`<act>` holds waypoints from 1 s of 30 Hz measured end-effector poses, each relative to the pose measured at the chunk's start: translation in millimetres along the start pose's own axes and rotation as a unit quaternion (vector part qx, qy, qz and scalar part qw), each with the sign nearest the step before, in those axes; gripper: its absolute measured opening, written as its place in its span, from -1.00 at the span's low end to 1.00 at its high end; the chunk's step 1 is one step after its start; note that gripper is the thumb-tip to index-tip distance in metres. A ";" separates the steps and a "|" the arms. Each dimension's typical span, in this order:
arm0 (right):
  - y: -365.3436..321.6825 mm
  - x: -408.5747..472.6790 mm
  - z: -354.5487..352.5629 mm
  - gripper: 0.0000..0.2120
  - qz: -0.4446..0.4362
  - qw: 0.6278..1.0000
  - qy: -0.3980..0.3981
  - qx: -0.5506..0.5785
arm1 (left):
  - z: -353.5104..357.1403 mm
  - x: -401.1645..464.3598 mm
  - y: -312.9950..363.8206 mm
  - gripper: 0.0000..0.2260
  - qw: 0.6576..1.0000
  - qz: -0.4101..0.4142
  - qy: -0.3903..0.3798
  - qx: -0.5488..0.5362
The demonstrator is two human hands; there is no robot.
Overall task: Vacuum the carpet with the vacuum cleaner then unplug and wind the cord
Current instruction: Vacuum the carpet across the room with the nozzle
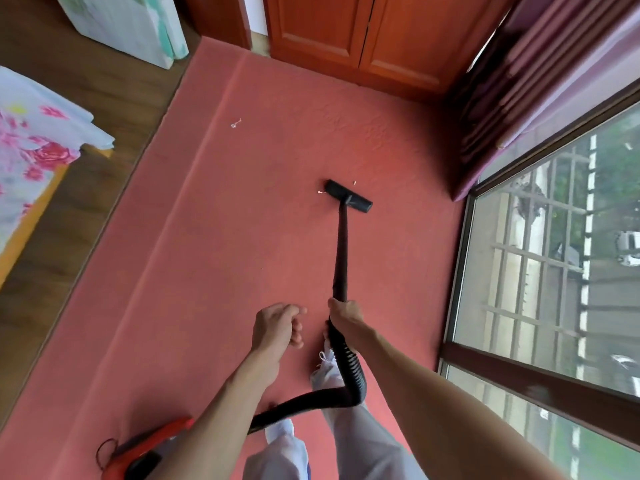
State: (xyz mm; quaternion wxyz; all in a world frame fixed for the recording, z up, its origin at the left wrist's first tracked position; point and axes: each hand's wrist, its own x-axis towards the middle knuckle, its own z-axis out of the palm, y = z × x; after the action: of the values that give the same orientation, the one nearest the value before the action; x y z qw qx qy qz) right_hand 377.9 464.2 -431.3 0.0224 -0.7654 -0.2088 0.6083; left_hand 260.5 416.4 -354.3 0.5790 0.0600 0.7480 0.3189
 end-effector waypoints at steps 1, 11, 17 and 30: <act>4.3 1.1 4.1 -0.76 -0.004 1.000 0.002 -0.015 | 1.1 0.4 4.1 -0.82 1.000 0.001 0.000 -0.005; 79.3 -96.4 30.9 -0.78 0.006 0.988 -0.074 -0.132 | -27.7 -3.3 14.1 -0.81 1.000 0.001 -0.011 0.007; 10.8 -48.0 40.5 -0.74 -0.023 0.994 -0.025 -0.103 | -57.1 -0.4 1.6 -0.80 1.000 0.002 -0.011 0.009; 41.2 -81.5 76.0 -0.74 0.102 0.988 -0.101 0.055 | -104.6 4.7 -21.9 -0.80 1.000 -0.022 0.010 0.013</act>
State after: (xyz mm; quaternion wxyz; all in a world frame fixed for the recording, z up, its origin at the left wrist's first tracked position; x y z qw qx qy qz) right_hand 304.4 381.6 -387.7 -0.0190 -0.7149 -0.0966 0.6923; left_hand 170.5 358.6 -356.9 0.5776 0.0486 0.7589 0.2968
